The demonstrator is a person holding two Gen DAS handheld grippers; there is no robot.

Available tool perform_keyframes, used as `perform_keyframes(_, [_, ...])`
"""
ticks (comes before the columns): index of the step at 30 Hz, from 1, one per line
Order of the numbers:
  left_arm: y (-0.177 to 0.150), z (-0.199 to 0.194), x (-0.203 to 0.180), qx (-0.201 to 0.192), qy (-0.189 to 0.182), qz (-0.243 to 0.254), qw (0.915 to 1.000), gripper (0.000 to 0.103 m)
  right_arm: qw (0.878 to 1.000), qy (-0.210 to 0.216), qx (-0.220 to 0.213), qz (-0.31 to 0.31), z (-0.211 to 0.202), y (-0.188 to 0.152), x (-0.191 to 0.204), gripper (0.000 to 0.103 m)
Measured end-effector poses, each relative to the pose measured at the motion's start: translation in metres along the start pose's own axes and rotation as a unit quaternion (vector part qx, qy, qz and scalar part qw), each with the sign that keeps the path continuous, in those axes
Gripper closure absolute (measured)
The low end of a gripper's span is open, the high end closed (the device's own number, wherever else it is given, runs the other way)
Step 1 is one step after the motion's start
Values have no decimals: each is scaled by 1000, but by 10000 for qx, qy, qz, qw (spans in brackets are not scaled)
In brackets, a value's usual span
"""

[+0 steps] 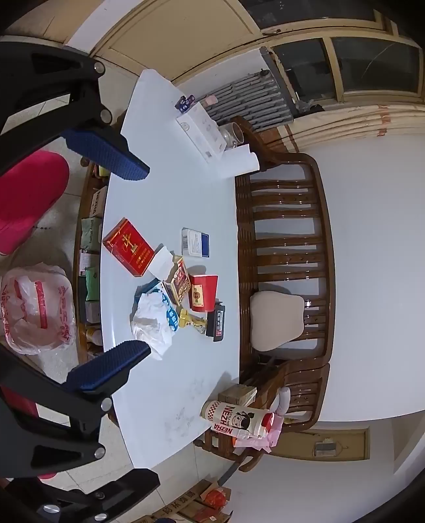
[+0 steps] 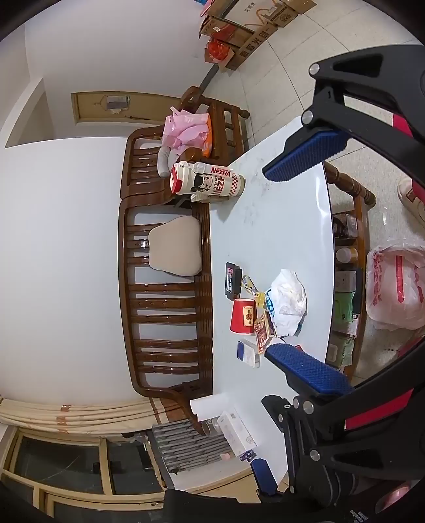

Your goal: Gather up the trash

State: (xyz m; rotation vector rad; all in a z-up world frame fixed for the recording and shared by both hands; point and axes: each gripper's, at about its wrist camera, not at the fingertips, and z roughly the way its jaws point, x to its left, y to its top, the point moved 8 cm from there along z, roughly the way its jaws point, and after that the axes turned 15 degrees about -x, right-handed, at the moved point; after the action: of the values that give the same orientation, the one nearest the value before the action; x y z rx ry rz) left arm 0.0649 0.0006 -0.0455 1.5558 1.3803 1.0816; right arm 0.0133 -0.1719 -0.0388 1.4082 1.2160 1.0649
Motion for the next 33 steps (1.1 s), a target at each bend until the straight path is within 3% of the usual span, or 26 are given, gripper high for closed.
perform_keyframes(33, [-1,2,-3,98,-125,-136,9998,7,10000,55,49,20,2,-6,-1,5])
